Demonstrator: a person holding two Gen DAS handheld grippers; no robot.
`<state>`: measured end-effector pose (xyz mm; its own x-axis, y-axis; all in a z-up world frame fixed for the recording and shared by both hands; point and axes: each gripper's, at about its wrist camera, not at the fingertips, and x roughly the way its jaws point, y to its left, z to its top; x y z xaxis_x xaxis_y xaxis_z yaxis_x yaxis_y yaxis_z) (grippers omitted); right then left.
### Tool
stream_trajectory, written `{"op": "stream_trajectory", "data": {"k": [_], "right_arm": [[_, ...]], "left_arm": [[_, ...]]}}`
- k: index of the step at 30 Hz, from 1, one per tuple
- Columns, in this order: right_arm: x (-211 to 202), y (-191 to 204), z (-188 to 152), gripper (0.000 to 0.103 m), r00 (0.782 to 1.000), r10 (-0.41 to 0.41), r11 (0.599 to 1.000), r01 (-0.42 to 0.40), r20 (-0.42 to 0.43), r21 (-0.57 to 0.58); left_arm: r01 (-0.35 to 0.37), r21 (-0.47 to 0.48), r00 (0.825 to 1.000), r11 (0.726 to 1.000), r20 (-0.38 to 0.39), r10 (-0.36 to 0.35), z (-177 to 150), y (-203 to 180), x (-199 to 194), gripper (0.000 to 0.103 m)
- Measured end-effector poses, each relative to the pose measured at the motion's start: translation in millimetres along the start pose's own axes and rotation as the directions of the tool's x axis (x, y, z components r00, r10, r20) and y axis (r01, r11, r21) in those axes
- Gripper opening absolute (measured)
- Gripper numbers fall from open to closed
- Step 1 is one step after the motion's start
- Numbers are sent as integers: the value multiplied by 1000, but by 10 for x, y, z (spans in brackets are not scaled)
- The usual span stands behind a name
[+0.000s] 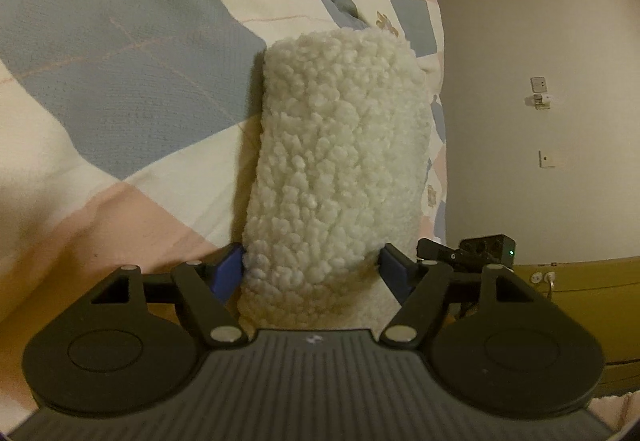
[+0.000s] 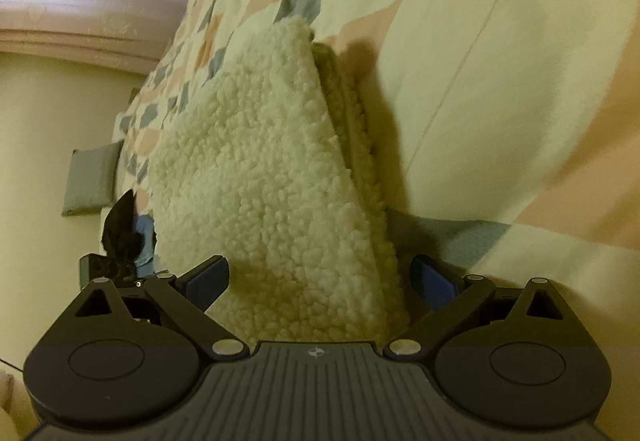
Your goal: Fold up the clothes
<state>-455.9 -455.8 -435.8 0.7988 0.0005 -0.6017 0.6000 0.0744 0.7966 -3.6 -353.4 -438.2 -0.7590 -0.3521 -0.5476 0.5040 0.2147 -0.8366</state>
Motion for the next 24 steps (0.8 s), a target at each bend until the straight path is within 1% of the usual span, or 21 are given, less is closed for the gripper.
{"op": "stream_trajectory", "data": {"k": [3,4,5,7,8,9,10,11,12,13,14,15,17,18,19,20,22,24], "right_arm": [[76,20,70,101,999,17,999,-19,-43,-27],[94,18,93,100,998,28,999,-30,-54,-29],[113,15,115,97,997,38,999,-40,-65,-31],[119,9,136,77,995,56,998,-59,-80,-33],[121,1,141,75,994,60,998,-63,-89,-30],[111,-6,141,70,993,69,997,-72,-93,-26],[101,-13,141,69,992,78,996,-81,-96,-23],[97,-21,147,69,992,83,996,-85,-97,-16],[93,-30,153,70,991,88,996,-89,-98,-10],[110,-42,165,75,990,95,995,-96,-100,-1],[128,-55,177,77,990,102,995,-102,-102,7],[145,-68,189,78,989,109,994,-108,-105,15],[207,-74,205,68,987,119,993,-118,-105,18],[239,-80,210,59,986,127,992,-126,-106,18],[245,-62,220,53,987,125,992,-125,-101,14],[251,-45,230,50,988,124,992,-124,-95,9],[217,0,251,39,990,115,993,-115,-86,8],[96,91,266,35,992,104,994,-106,-76,-14]], "left_arm": [[28,-12,1000,1000,-1,-28,5,75,55,70],[33,-14,999,999,-1,-33,5,91,66,71],[39,-15,999,999,0,-40,5,104,74,69],[50,-6,999,999,6,-50,0,96,62,62],[49,1,999,999,9,-49,-9,81,45,60],[45,6,999,999,13,-45,-20,68,28,60],[43,1,999,999,16,-43,-29,64,21,61],[43,-14,999,999,18,-42,-36,73,27,64],[47,-32,999,998,21,-46,-40,86,47,65],[48,-40,999,998,25,-47,-47,92,73,68],[47,-41,998,998,30,-46,-55,94,99,70],[47,-41,998,998,37,-46,-64,93,120,70],[45,-39,997,998,59,-42,-83,78,150,62],[38,-34,997,999,73,-36,-96,57,154,59],[24,-23,996,999,92,-22,-113,9,153,54],[6,-11,994,1000,110,-5,-139,-59,139,50],[-30,10,989,1000,143,28,-199,-204,97,47],[-54,14,984,998,172,51,-255,-383,67,46]]}}
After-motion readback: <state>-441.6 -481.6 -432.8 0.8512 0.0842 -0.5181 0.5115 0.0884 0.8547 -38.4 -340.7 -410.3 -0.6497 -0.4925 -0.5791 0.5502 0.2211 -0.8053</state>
